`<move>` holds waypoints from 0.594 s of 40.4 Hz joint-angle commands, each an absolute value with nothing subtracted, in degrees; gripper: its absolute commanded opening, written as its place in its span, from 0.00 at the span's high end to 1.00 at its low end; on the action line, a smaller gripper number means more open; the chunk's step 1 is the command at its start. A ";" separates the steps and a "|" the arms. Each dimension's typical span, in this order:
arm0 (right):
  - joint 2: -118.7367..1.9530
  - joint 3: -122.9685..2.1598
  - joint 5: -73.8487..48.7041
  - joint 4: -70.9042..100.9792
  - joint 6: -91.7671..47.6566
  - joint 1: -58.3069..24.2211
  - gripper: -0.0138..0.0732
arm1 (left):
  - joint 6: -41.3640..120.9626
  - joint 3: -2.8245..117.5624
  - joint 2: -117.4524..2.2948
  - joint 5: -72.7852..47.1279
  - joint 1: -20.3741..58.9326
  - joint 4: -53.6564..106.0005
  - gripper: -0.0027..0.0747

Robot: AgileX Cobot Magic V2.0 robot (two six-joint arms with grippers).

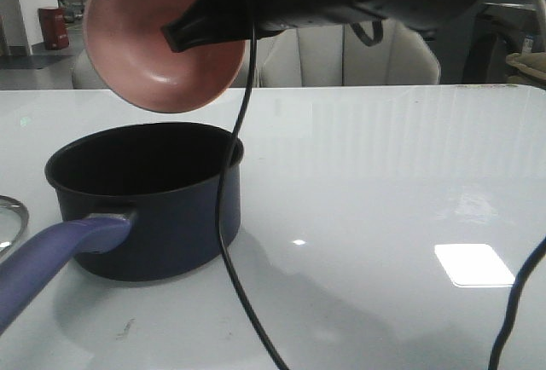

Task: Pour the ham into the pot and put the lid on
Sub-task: 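Tilt the pink bowl to pour the orange slices into the saucepan, then carry the empty pink bowl back to its spot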

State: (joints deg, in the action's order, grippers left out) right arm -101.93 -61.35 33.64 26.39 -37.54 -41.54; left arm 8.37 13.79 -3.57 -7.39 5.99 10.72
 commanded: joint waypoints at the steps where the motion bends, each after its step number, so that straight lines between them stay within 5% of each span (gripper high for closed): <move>1: -95.25 -63.02 26.43 28.45 -37.02 -40.64 0.68 | 8.24 15.27 -4.31 -3.08 6.45 11.21 0.32; 24: -79.18 -63.08 -17.52 29.47 -35.46 -18.10 0.68 | 8.24 15.27 -4.31 -3.08 6.45 11.21 0.32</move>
